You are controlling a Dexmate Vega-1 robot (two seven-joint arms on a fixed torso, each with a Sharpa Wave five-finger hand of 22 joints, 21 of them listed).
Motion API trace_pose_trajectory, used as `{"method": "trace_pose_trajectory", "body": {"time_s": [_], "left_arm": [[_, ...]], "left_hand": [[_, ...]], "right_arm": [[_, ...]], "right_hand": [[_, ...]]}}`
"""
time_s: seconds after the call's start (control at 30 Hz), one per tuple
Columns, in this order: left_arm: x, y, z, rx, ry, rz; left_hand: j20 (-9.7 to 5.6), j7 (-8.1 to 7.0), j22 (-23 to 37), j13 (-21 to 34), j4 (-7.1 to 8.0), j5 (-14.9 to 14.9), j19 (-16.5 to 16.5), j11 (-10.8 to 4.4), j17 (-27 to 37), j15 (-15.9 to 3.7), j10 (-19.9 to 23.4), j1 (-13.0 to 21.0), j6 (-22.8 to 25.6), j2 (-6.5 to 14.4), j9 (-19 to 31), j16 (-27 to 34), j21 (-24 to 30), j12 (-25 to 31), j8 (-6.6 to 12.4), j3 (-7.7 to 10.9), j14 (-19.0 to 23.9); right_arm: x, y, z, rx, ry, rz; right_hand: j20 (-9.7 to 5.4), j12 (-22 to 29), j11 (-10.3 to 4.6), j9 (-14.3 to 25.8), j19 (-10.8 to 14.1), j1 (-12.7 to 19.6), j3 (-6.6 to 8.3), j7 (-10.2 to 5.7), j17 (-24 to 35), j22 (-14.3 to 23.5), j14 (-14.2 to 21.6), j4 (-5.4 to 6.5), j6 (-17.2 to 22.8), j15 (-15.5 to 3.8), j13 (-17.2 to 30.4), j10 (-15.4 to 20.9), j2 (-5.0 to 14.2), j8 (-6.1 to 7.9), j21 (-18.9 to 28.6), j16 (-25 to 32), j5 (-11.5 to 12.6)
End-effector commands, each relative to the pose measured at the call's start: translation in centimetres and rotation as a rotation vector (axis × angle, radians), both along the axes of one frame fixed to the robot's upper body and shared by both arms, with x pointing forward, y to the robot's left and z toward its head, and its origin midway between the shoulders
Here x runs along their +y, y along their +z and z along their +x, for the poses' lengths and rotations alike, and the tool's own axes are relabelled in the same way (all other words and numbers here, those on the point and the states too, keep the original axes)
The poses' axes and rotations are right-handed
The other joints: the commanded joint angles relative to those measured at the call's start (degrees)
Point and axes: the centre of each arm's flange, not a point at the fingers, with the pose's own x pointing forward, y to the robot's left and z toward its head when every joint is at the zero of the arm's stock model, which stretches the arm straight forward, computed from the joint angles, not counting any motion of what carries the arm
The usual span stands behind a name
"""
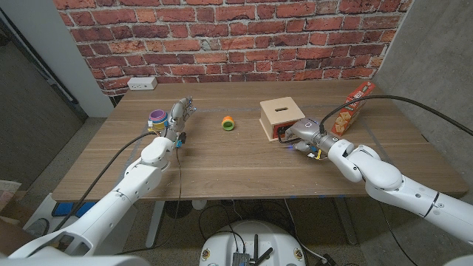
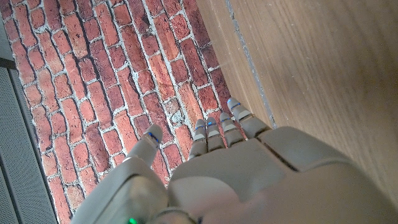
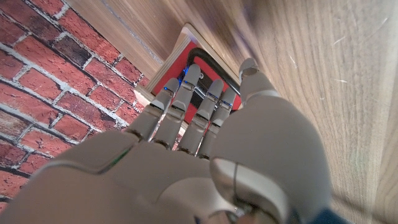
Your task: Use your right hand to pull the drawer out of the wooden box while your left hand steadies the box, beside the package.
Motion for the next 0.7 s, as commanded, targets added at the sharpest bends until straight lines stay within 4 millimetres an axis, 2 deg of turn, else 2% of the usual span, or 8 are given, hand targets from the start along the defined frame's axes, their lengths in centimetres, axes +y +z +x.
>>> {"method": "trace_pose_trajectory", "body": {"time_s": [0.03, 0.17, 0.2, 0.4, 0.7], "left_arm": [[0.08, -0.19, 0.02, 0.002, 0.001, -0.005], [0.12, -0.28, 0.02, 0.004, 0.0, -0.005], [0.13, -0.29, 0.03, 0.005, 0.001, -0.006], [0.14, -0.24, 0.14, 0.005, -0.006, -0.003], [0.06, -0.16, 0.23, 0.001, -0.017, -0.005]], "left_hand": [[-3.11, -0.09, 0.26, 0.21, 0.11, 0.03, 0.44, 0.08, 0.14, -0.26, 0.57, -0.25, 0.7, 3.36, 0.33, 0.05, 0.19, 0.02, 0.2, 0.44, 0.34], [-3.13, -0.08, 0.26, 0.21, 0.11, 0.03, 0.46, 0.03, 0.14, -0.16, 0.55, -0.27, 0.74, 3.34, 0.33, 0.04, 0.18, 0.0, 0.2, 0.46, 0.39], [-3.14, -0.11, 0.26, 0.21, 0.11, 0.03, 0.46, 0.01, 0.14, -0.15, 0.57, -0.27, 0.76, 3.34, 0.33, 0.03, 0.18, 0.0, 0.2, 0.46, 0.37], [-3.1, -0.15, 0.27, 0.21, 0.13, 0.03, 0.49, 0.0, 0.15, -0.08, 0.63, -0.3, 0.99, 3.36, 0.34, 0.05, 0.18, -0.01, 0.26, 0.5, 0.49], [-2.99, -0.06, 0.27, 0.21, 0.17, 0.02, 0.6, -0.07, 0.16, -0.04, 0.67, -0.34, 1.13, 3.35, 0.35, 0.05, 0.19, -0.04, 0.26, 0.54, 0.62]], "right_arm": [[0.39, 0.0, 0.03, -0.027, 0.023, -0.008], [0.45, -0.09, 0.01, -0.031, 0.021, -0.005], [0.45, -0.1, 0.01, -0.028, 0.02, -0.004], [0.51, -0.17, 0.07, -0.035, 0.019, 0.001], [0.53, -0.25, 0.22, -0.028, 0.013, 0.005]], "right_hand": [[-6.39, 0.09, -0.12, 0.11, 0.67, 0.96, -0.49, -0.14, 0.0, 0.21, 1.03, -0.02, 0.9, -9.17, 0.14, 0.99, 0.26, 0.36, 0.25, 0.19, 0.43], [-6.7, -0.32, -0.12, 0.05, 2.39, 2.05, -0.84, -0.13, 0.09, 0.31, 2.39, -0.03, 1.31, -9.19, 0.07, 1.81, 0.57, 0.38, 0.7, 0.35, 0.27], [-6.77, -0.59, -0.11, 0.04, 4.02, 2.5, -1.14, -0.15, 0.09, 0.45, 2.82, 0.07, 1.59, -9.2, 0.04, 2.14, 0.7, 0.39, 1.19, 0.22, 0.12], [-7.13, -1.0, -0.09, 0.03, 6.26, 3.24, -1.6, -0.21, 0.16, 0.76, 3.61, 0.12, 1.52, -9.26, 0.02, 2.41, 1.03, 0.18, 1.87, 0.07, -0.12], [-7.33, -1.34, -0.17, 0.13, 7.93, 3.53, -2.31, -0.22, 0.25, 1.11, 3.83, 0.37, 2.25, -9.19, 0.01, 2.42, 1.37, 0.36, 2.49, -0.31, -0.4]]}}
